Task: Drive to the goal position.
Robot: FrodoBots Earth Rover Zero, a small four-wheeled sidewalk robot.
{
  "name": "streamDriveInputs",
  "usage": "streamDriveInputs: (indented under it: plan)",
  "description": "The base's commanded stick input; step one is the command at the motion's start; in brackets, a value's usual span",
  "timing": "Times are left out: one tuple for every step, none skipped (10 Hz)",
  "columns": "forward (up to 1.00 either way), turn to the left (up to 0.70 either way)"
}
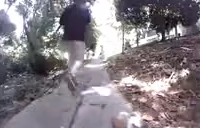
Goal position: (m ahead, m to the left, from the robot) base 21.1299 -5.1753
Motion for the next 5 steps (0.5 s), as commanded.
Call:
streamDriveInputs:
  plan:
    - [1.0, 0.0]
    - [1.0, 0.0]
    - [1.0, -0.25]
    - [1.0, -0.4]
    - [1.0, -0.39]
